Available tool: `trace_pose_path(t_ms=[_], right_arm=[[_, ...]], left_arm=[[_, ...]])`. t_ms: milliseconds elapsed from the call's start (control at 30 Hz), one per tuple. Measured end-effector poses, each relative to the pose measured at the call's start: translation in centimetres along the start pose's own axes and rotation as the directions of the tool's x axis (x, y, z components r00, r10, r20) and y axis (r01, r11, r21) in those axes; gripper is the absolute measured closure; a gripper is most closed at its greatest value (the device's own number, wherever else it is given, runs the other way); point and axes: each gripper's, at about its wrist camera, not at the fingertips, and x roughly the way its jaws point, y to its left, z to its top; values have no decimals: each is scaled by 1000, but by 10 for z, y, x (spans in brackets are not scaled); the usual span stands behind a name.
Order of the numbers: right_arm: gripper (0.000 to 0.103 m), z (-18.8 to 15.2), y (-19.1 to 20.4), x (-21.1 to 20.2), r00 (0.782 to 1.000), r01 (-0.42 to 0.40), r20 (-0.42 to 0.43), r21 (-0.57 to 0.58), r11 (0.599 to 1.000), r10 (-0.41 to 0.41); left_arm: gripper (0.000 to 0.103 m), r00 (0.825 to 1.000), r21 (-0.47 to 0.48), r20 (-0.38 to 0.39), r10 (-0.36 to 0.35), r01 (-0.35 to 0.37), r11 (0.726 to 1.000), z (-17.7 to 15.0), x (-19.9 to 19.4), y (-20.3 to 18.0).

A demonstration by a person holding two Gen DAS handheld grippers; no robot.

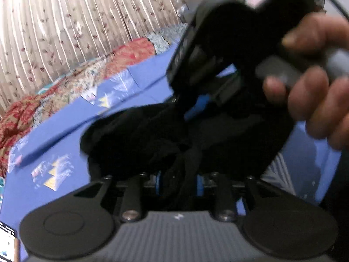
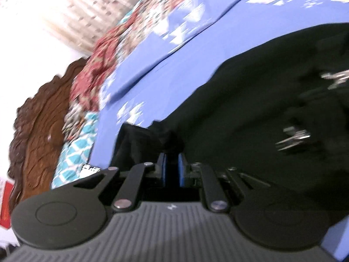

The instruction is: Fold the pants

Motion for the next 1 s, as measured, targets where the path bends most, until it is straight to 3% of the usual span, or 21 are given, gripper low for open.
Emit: trace_pose_path(t_ms=[67, 100, 133, 233, 367, 533, 633, 700, 767, 833, 867, 967, 1000], right_arm=[[72, 2, -8, -8, 1000, 3, 19, 19, 1000, -3], [54, 1, -11, -12, 999, -1, 33, 24, 1000, 0], [45, 2, -13, -15, 999, -8, 50, 30, 1000, 6], [41, 4, -15, -13, 997, -46, 65, 56, 997, 43], [26, 9, -3, -7, 994, -87, 68, 59, 994, 83], [16, 14, 28, -3, 997, -63, 36, -134, 989, 69], [13, 4, 48, 5, 1000, 13, 10, -331, 944, -10], [13, -6, 53, 9, 993, 116, 44, -465, 878, -108], [13, -14, 47, 4, 983, 181, 102, -523, 833, -149], [13, -13, 40, 0, 980, 198, 130, -518, 832, -153], [13, -11, 34, 1, 979, 200, 128, -505, 839, -157], [14, 0, 11, 8, 979, 202, 85, -414, 888, -183], [20, 4, 0, 13, 982, 186, 40, -360, 914, -184]], left_arm=[[70, 1000, -24, 13, -13, 14, 1000, -6, -8, 3], [69, 1000, -41, 20, -23, 24, 999, -9, -14, 8], [68, 999, -63, 29, -39, 41, 997, -13, -22, 15], [62, 992, -146, 73, -101, 111, 983, -24, -51, 36], [61, 983, -264, 120, -140, 168, 950, -36, -77, 65], [61, 988, -328, 117, -102, 136, 935, -37, -79, 73], [61, 988, -335, 125, -94, 131, 933, -39, -84, 74], [61, 990, -355, 110, -83, 117, 927, -47, -85, 81], [60, 994, -399, 80, -71, 97, 912, -48, -79, 90], [59, 996, -472, 52, -76, 92, 877, -51, -75, 103], [58, 995, -524, 41, -88, 96, 846, -56, -72, 112], [58, 989, -681, 31, -142, 125, 721, -69, -61, 140], [58, 987, -720, 37, -157, 135, 680, -73, -58, 147]])
